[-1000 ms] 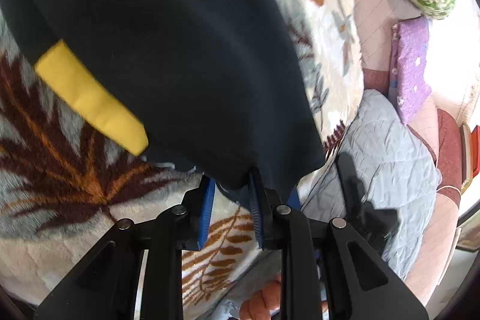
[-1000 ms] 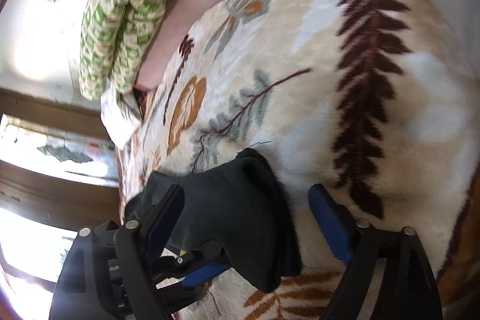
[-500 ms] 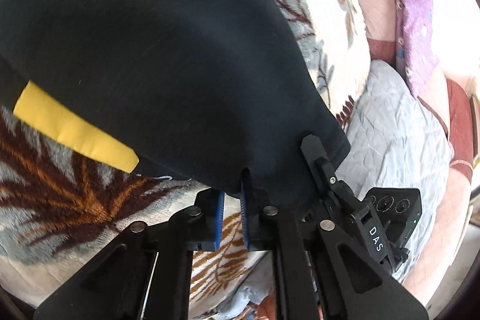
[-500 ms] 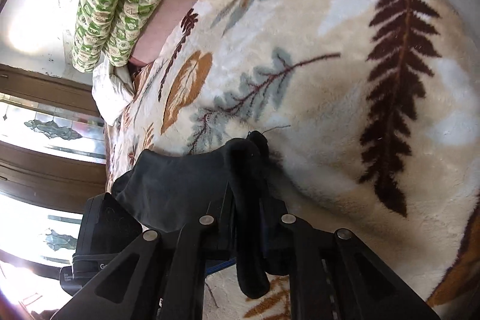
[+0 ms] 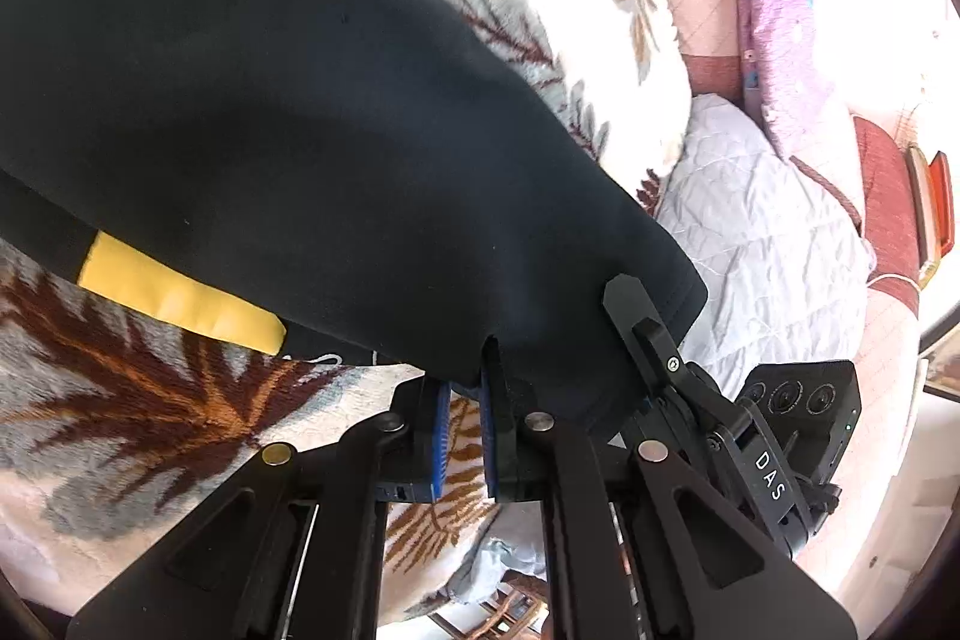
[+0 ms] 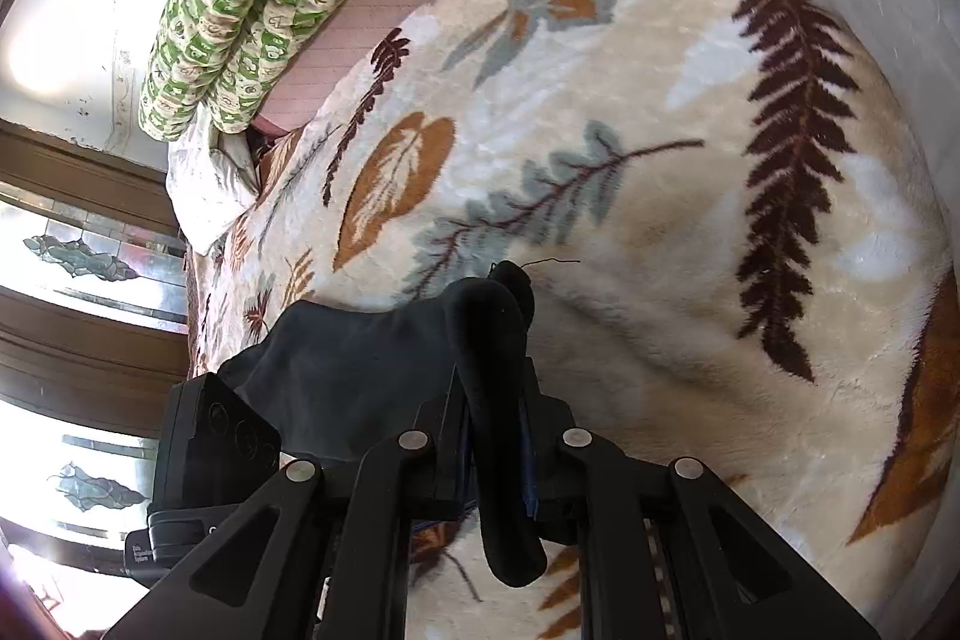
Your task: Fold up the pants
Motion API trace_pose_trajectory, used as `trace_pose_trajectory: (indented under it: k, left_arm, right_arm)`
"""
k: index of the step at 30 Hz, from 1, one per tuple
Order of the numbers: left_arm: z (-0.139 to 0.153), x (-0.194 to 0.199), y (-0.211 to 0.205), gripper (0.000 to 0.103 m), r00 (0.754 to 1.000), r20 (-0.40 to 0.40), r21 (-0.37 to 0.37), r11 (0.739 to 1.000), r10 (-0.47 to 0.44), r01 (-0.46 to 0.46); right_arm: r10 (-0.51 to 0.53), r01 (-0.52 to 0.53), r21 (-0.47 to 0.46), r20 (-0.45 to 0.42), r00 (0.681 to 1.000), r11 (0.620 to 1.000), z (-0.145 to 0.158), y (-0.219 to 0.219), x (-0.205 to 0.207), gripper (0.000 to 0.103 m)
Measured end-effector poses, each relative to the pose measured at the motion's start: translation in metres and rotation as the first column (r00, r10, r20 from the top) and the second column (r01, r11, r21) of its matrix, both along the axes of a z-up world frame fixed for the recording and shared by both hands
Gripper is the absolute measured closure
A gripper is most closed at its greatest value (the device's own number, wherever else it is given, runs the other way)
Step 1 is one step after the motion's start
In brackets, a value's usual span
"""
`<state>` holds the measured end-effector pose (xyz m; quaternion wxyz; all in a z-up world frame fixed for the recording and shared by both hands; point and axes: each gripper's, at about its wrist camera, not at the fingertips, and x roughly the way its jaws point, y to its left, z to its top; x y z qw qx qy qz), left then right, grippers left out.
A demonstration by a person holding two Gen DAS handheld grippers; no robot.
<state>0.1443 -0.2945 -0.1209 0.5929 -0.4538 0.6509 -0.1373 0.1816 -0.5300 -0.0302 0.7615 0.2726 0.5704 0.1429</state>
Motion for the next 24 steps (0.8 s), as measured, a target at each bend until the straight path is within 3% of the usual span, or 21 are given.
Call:
trace_pose_trajectory:
  k: [14,24]
  left_arm:
    - [0.008,-0.001,0.092,0.096,0.993,-0.017,-0.061,0.992,0.113,-0.114]
    - [-0.017,0.0,0.172,0.097,0.976,-0.068,-0.029,0.978,0.206,-0.208]
  right_arm:
    - [0.079,-0.079,-0.109,0.0,0.997,0.991,0.034,0.088,0.019,0.091]
    - [0.187,-0.195,-0.146,-0.068,0.98,0.97,0.008,0.188,0.041,0.087]
